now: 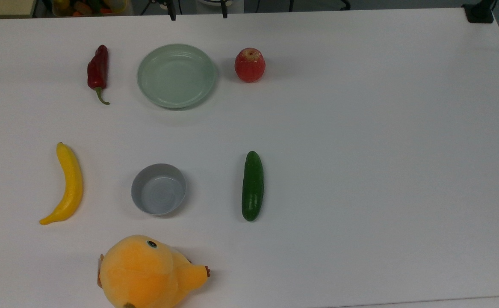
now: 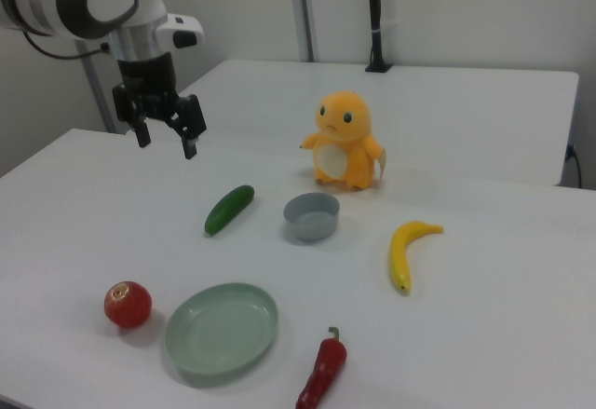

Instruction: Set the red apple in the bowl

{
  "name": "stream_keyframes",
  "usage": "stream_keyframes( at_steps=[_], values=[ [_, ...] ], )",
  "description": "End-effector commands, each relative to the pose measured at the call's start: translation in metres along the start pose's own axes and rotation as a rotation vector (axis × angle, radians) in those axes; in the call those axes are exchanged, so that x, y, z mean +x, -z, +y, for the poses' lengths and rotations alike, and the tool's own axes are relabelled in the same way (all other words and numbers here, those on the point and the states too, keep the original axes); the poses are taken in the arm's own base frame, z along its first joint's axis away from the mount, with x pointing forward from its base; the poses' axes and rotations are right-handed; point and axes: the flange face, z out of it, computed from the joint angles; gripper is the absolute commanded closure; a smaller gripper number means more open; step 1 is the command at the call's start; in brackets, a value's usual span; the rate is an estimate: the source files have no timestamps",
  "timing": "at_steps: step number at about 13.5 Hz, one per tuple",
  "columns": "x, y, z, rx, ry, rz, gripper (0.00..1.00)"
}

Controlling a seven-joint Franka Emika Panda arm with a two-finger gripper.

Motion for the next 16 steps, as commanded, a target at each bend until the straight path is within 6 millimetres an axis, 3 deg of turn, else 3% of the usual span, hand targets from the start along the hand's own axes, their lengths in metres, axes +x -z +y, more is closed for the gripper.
stream_keyframes(
  at_steps=[1, 3, 6, 9, 11, 16],
  values=[
    [-0.006, -0.024, 0.010, -0.043, 0.139, -0.027, 0.00],
    [-0.005, -0.034, 0.014, -0.038, 0.172, -0.049, 0.00],
    [-0.010, -0.054, 0.003, -0.032, 0.211, -0.096, 0.00],
    [-0.017, -0.083, -0.037, -0.028, 0.307, -0.152, 0.00],
    [-0.024, -0.097, -0.052, -0.027, 0.336, -0.183, 0.00],
    [-0.056, -0.165, -0.093, -0.030, 0.415, -0.323, 0.00]
  ],
)
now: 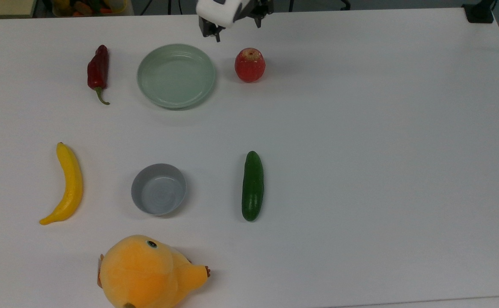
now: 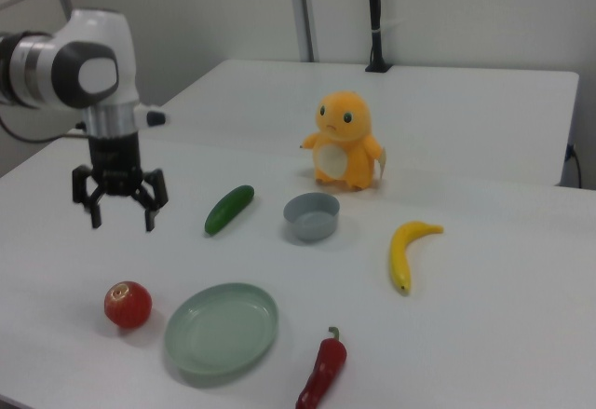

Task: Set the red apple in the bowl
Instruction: 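Move the open gripper over the red apple beside the green plate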

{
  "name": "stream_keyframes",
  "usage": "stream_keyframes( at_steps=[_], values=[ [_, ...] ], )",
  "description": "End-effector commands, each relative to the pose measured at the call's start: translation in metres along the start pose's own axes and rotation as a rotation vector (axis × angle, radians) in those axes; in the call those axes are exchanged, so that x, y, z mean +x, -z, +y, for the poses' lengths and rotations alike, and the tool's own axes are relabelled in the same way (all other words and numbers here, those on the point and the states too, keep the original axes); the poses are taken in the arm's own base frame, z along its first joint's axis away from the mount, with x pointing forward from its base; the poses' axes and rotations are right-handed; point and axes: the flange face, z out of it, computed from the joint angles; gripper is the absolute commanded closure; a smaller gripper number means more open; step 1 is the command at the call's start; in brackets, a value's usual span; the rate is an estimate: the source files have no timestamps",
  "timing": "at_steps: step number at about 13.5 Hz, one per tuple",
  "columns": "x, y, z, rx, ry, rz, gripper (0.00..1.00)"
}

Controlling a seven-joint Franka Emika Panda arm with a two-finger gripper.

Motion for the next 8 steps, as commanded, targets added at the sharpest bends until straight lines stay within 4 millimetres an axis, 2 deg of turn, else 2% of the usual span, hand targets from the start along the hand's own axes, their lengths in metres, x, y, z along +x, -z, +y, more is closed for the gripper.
stream_keyframes(
  at_steps=[1, 3, 6, 7, 8],
  values=[
    [-0.004, -0.055, -0.030, -0.015, 0.068, -0.058, 0.00],
    [-0.002, -0.078, -0.032, -0.020, 0.074, -0.042, 0.00],
    [-0.006, -0.131, -0.033, -0.020, 0.074, -0.031, 0.00],
    [-0.004, -0.140, -0.045, -0.031, 0.093, -0.007, 0.00],
    [-0.002, -0.144, -0.048, -0.035, 0.100, 0.009, 0.00]
  ],
)
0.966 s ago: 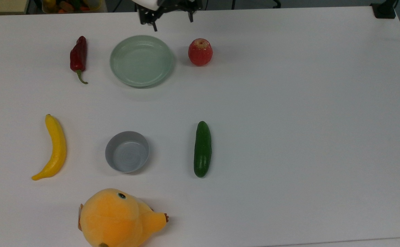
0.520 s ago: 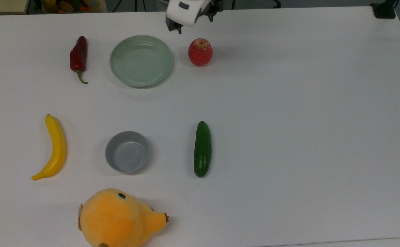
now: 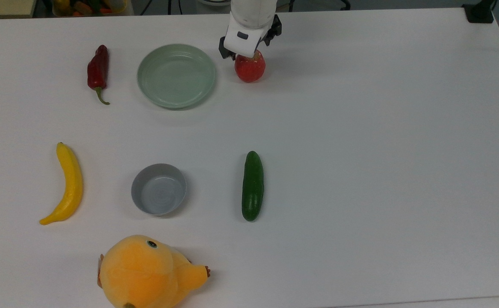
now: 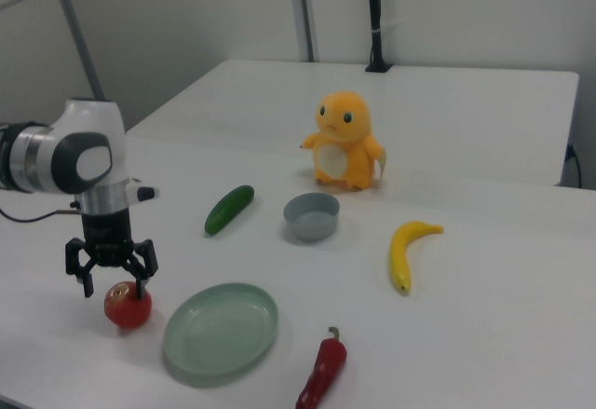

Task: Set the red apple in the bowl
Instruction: 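Move the open gripper over the red apple beside the green plate, then lower the gripper and close it around the red apple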

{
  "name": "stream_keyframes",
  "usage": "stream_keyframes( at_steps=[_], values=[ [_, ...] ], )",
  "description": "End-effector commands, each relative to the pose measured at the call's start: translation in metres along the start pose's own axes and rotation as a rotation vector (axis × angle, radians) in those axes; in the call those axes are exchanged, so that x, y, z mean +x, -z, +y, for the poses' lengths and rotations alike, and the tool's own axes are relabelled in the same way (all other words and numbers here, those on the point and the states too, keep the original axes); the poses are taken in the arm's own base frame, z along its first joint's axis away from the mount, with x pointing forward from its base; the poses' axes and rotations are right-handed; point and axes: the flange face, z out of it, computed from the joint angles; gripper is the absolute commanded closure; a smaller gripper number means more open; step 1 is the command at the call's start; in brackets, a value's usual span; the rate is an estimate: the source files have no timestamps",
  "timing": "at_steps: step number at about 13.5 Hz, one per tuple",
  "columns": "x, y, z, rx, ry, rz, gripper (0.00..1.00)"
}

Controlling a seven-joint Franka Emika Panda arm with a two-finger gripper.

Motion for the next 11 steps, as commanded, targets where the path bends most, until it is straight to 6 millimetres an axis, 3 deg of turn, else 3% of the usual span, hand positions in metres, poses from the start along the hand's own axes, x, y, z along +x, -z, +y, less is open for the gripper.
stream_keyframes(
  at_steps=[1, 10, 11],
  values=[
    [-0.001, -0.017, -0.016, -0.029, 0.038, 0.054, 0.00],
    [0.006, -0.036, -0.016, -0.069, 0.067, 0.102, 0.00],
    [0.006, -0.036, -0.016, -0.069, 0.067, 0.102, 0.07]
  ],
)
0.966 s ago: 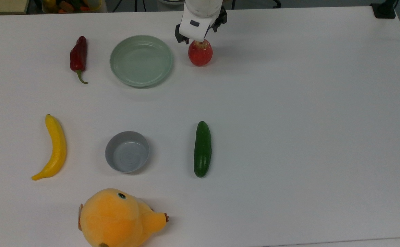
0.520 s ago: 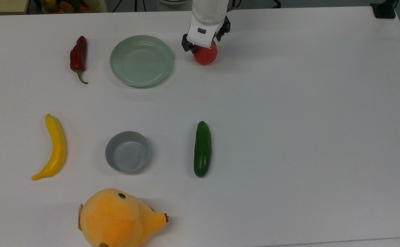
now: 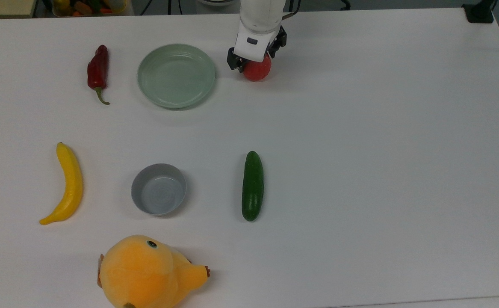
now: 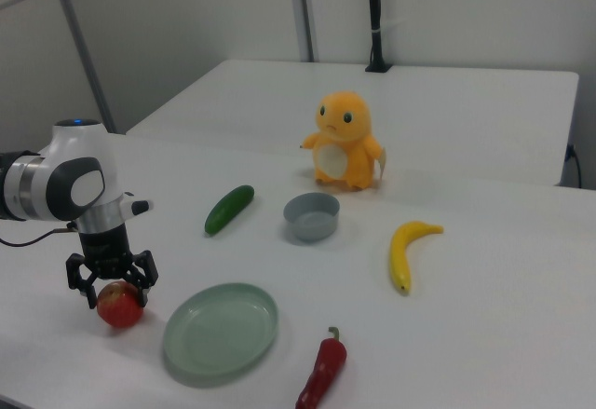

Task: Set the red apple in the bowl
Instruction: 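Lower the gripper and close it around the red apple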

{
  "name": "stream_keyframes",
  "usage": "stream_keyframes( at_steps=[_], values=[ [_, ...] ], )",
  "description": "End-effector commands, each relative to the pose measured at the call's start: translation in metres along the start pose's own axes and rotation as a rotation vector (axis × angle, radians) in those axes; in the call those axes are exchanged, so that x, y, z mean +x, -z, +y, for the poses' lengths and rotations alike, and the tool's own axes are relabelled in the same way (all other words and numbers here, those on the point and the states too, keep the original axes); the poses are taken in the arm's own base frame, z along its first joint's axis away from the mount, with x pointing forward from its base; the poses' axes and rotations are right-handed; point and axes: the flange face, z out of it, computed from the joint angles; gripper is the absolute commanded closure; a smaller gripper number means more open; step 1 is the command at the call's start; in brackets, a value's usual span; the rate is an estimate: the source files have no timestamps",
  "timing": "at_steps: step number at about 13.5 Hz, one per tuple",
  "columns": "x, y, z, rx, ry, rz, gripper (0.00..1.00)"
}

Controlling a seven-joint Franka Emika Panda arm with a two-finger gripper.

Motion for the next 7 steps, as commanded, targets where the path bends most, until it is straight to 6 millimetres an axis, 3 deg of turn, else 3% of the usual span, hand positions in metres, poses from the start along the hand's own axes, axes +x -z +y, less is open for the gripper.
stream_keyframes(
  at_steps=[1, 3, 5, 6, 7],
  values=[
    [-0.0009, -0.0042, -0.0021, -0.021, 0.025, 0.011, 0.19],
    [-0.0013, -0.0037, -0.0022, -0.021, 0.025, 0.009, 0.51],
    [-0.0014, -0.0033, -0.0014, -0.020, 0.022, 0.008, 0.75],
    [-0.0016, -0.0015, -0.0015, -0.021, 0.022, 0.009, 0.83],
    [-0.0012, 0.0012, -0.0014, -0.023, 0.020, 0.013, 0.83]
  ],
)
